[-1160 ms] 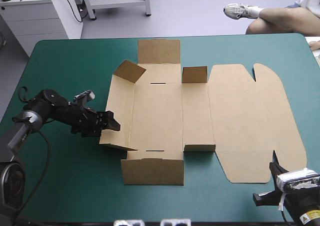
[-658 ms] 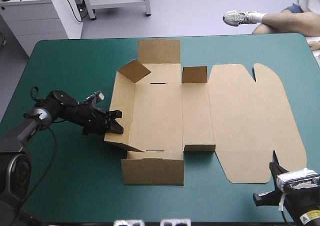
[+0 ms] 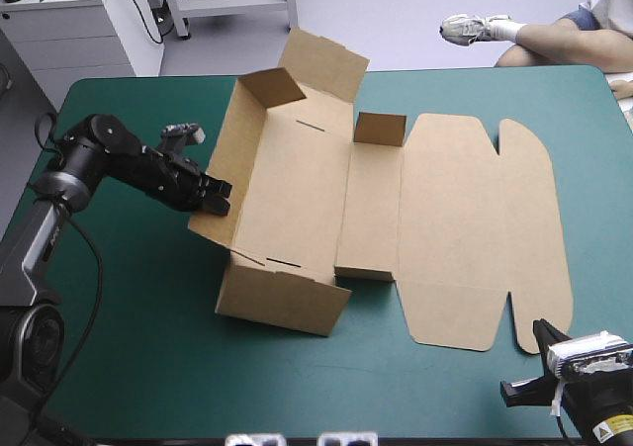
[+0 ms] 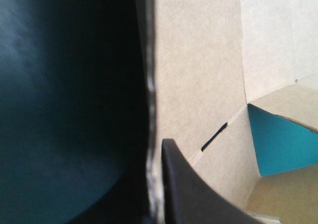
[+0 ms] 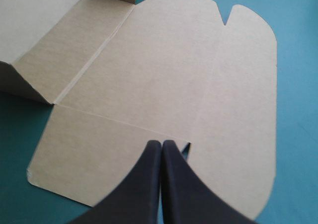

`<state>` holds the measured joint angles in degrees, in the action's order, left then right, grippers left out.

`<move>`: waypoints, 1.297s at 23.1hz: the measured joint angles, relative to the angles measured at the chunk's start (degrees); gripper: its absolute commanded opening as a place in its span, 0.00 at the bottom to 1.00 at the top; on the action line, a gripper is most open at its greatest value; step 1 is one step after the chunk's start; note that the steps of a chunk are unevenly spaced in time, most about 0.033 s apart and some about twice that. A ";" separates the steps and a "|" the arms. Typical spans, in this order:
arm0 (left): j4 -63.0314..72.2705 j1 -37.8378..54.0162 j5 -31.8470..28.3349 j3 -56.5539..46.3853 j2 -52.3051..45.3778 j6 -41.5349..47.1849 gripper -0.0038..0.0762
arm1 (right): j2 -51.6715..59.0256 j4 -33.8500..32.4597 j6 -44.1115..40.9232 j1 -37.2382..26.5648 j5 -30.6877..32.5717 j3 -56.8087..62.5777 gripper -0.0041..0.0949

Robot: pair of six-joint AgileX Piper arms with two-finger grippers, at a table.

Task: Fold the box

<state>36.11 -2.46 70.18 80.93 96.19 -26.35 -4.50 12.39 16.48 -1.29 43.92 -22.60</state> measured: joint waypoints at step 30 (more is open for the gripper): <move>-60.22 -34.39 -14.23 23.98 8.12 -18.68 0.04 | 0.00 0.00 0.00 0.00 0.00 0.00 0.03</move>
<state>-24.11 -36.85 55.94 104.91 104.30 -45.03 -4.50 12.39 16.48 -1.29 43.92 -22.60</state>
